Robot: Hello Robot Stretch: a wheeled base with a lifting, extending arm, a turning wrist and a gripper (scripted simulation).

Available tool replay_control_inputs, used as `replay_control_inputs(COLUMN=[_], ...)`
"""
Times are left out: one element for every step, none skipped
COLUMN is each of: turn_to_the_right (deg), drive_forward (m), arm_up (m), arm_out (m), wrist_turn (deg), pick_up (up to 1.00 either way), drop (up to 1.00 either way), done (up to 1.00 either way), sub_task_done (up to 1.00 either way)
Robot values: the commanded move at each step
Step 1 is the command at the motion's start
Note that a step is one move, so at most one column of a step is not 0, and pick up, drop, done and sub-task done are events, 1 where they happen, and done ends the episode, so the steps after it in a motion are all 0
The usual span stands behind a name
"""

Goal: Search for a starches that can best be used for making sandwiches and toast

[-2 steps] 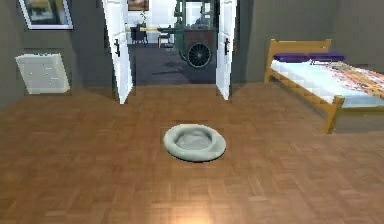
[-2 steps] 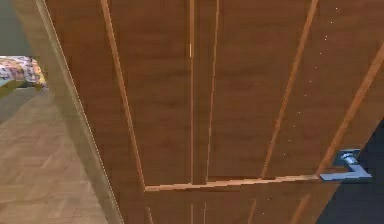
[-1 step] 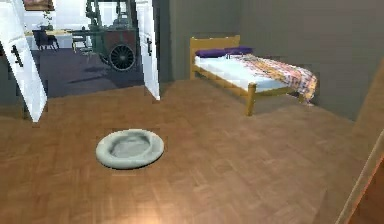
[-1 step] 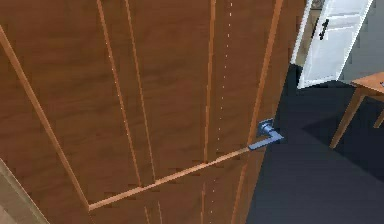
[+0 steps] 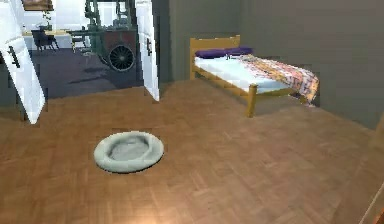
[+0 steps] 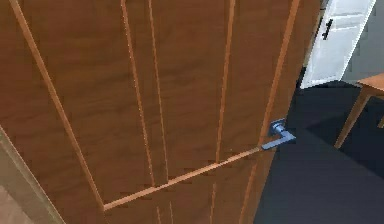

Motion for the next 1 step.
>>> replay_control_inputs(turn_to_the_right=[-42.0], drive_forward=[0.0], arm_up=[0.0], arm_out=[0.0], wrist_turn=[0.0], pick_up=[0.0], drop=[0.0], done=[0.0], sub_task_done=[0.0])
